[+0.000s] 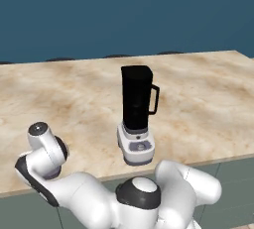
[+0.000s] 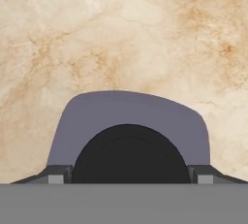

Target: Close the lid blender by securely placing the lid on top.

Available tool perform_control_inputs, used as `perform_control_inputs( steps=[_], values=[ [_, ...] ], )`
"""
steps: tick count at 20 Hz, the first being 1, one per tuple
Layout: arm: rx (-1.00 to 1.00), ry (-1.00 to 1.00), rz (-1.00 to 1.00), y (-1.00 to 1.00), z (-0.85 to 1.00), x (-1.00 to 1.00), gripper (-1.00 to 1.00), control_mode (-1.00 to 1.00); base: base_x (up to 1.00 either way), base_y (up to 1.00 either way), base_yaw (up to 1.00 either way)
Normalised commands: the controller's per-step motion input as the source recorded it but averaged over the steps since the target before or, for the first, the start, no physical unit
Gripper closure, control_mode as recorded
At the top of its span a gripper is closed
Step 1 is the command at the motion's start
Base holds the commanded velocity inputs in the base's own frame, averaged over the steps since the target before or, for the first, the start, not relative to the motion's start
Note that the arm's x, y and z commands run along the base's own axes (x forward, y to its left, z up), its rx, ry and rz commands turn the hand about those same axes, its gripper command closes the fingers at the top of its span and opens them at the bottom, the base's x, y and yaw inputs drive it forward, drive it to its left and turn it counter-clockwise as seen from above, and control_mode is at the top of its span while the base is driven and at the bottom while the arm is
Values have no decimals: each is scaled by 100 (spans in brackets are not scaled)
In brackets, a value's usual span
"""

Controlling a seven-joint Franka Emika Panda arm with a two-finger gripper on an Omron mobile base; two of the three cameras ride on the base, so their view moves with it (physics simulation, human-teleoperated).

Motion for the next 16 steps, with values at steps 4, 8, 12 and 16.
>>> perform_control_inputs(
  steps=[4,8,12,16],
  values=[
    [23,-3,2,-3,-20,0,100,-100,0,0,0],
    [14,-9,0,-15,1,0,100,-100,0,0,0],
    [3,-14,0,0,51,0,100,-100,0,0,0],
    [-9,-11,-4,7,97,0,100,-100,0,0,0]
  ],
)
